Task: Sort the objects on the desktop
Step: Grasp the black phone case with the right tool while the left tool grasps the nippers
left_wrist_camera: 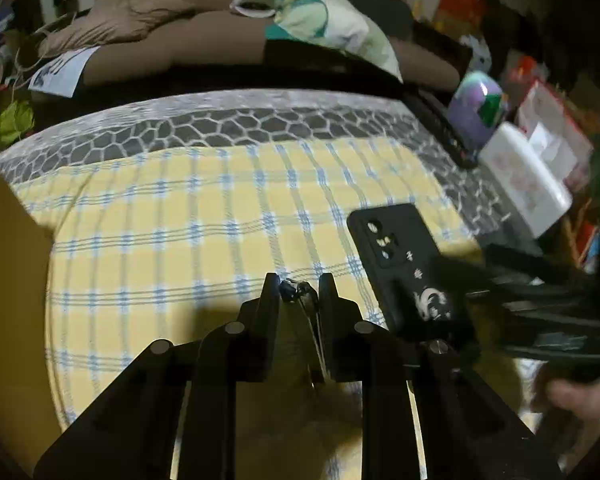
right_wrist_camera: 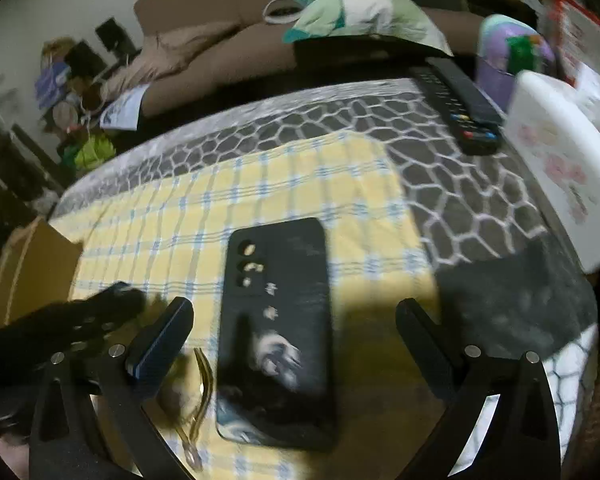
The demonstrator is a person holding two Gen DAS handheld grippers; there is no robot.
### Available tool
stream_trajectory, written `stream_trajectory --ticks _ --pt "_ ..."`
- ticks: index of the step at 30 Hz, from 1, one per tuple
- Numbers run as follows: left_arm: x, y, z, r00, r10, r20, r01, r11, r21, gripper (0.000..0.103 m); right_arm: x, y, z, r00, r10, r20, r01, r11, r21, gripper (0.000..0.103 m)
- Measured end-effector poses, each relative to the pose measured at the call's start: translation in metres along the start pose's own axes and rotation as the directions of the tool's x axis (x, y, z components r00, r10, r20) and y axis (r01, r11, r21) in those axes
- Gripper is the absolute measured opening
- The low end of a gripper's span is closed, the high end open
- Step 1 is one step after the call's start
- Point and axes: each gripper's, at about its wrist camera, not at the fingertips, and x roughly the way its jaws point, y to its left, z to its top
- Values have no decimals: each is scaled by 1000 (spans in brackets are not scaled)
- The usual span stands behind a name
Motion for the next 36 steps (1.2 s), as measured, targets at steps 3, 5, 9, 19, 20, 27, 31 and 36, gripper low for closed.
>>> stream_trajectory --ticks 3,5,9,19,20,27,31,36 --pt "-17 11 4 1000 -4 15 5 1000 -21 17 21 18 2 998 -41 -45 38 998 -52 103" --pt "-28 19 7 1000 -6 29 7 1000 -25 17 33 25 -1 996 -54 -72 49 996 -76 103" --pt "-37 30 13 1000 4 31 -4 1000 -14 17 52 37 -12 984 -129 -119 105 976 -189 95" --pt "19 37 0 991 54 -123 -61 997 -54 49 12 11 -7 999 -22 -34 20 997 -74 80" --pt "29 35 0 988 68 -140 -76 996 -55 49 5 8 -8 1000 -3 -20 2 998 -61 80" --pt "47 15 1 987 116 -114 -116 993 8 14 -13 9 -11 999 42 1 -42 997 -68 80" --pt "42 25 1 989 78 -125 -82 996 -25 14 -22 13 -12 997 76 1 -75 994 -77 80" --pt "10 38 -1 992 56 -112 -62 997 -51 14 -38 29 -11 994 105 6 -104 990 -94 80"
